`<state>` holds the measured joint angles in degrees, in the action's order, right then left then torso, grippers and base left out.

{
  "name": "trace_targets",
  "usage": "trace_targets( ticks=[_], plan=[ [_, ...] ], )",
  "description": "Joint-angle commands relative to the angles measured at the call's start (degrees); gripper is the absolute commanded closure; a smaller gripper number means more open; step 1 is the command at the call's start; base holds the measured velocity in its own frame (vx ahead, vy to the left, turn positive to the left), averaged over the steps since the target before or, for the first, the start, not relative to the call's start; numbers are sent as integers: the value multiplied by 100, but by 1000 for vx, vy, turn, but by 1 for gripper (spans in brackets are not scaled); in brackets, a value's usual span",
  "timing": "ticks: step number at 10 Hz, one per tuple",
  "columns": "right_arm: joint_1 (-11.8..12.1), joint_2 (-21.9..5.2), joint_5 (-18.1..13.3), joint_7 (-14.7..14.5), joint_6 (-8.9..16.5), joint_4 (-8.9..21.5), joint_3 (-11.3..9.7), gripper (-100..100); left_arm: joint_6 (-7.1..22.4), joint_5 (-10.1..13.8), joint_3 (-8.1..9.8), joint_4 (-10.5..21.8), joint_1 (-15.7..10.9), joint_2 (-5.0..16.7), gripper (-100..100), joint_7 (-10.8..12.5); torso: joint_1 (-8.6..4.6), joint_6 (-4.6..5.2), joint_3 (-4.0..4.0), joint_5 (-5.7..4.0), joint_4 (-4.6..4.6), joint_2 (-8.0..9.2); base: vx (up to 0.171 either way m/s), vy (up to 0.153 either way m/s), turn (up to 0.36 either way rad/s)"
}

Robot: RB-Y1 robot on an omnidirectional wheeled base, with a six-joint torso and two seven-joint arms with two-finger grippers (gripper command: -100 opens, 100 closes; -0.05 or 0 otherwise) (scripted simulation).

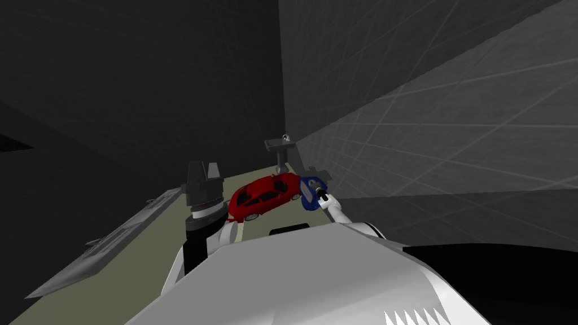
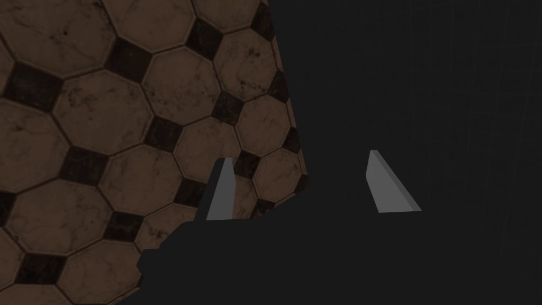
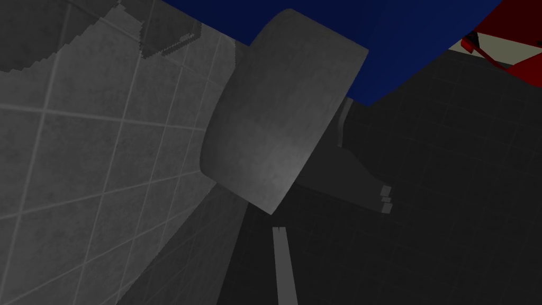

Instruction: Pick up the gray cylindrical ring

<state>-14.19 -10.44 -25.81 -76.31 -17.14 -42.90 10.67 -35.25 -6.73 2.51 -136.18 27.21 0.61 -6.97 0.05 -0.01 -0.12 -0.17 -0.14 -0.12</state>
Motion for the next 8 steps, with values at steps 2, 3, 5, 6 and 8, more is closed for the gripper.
trace_targets(
  ticks=[2,3,5,6,8],
  plan=[
    [-189,-150,404,-251,-26,255,-370,100,0,0,0,0,-1,0,0,0,-1,-3,0,0,0,-1,-5,20,-141],
    [-189,-150,463,-251,-26,255,-370,100,0,0,0,0,0,0,0,0,-1,0,0,0,0,0,-8,19,-104],
    [-188,-131,413,-260,-51,272,-321,0,0,0,0,0,-1,0,0,0,-4,-3,0,-1,0,0,-1,4,-4],
    [-268,-148,453,-191,-144,99,-324,-100,0,0,0,0,-1,0,0,0,-6,-3,0,-1,0,-1,10,18,-51],
    [-271,-147,463,-178,-163,69,-324,-100,0,0,0,0,0,0,0,0,1,-3,-4,0,-1,-6,10,20,-27]
  ],
)
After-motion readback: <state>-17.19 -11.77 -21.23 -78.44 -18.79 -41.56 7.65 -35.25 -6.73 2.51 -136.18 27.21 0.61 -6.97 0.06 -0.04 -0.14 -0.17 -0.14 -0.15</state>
